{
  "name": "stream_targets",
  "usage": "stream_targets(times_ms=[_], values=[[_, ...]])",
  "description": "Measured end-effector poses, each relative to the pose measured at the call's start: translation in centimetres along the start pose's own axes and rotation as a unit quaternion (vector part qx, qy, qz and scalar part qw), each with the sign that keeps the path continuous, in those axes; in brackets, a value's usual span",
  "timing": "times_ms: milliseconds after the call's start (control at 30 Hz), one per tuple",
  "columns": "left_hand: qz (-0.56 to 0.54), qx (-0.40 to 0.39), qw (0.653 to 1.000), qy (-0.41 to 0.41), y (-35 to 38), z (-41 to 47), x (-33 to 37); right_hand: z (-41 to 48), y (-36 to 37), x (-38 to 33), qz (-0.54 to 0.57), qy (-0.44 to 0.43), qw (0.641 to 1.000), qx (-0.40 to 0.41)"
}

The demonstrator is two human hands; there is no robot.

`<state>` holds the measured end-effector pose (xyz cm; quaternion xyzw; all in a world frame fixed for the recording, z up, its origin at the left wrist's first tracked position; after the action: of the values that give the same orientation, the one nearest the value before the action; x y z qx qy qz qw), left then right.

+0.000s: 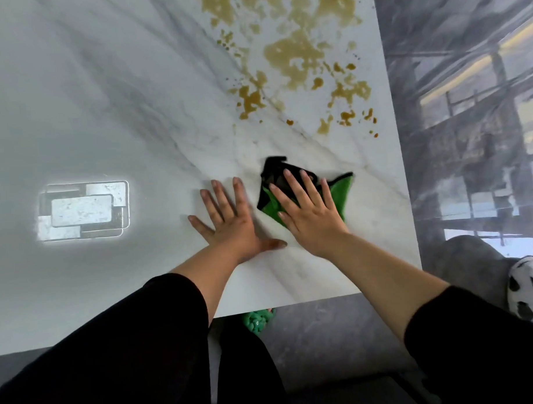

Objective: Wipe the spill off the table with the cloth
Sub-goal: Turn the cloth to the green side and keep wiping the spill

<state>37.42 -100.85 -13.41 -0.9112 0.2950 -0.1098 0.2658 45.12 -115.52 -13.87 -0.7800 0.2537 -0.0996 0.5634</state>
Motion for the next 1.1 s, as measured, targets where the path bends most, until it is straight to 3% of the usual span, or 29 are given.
stream_targets(times_ms=[267,700,1000,1100], values=[[0.013,-0.001,1.0,-0.007,-0.1,0.2,-0.1,12.3,-3.3,-1.4,-0.006,-0.054,0.998,0.003],[-0.001,-0.002,1.0,-0.012,-0.1,0.2,0.1,-1.9,1.0,2.4,0.046,0.059,0.997,-0.006],[0.004,-0.015,1.0,-0.01,-0.5,0.1,-0.1,-1.8,1.1,2.7,0.07,0.069,0.994,-0.041],[-0.022,0.028,0.999,0.026,-0.6,-0.2,-1.0,-1.7,0.8,2.5,0.068,0.072,0.994,-0.049]])
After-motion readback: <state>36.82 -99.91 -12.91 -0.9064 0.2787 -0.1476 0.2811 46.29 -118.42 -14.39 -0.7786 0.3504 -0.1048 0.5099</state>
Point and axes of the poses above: each hand's wrist, its own z-axis towards the middle knuckle, its own y-axis out of the palm, x = y × z, the point moved 2 cm from there along z, towards the middle knuckle, and after that the axes turned 12 degrees about -y, right-handed, at the moved point
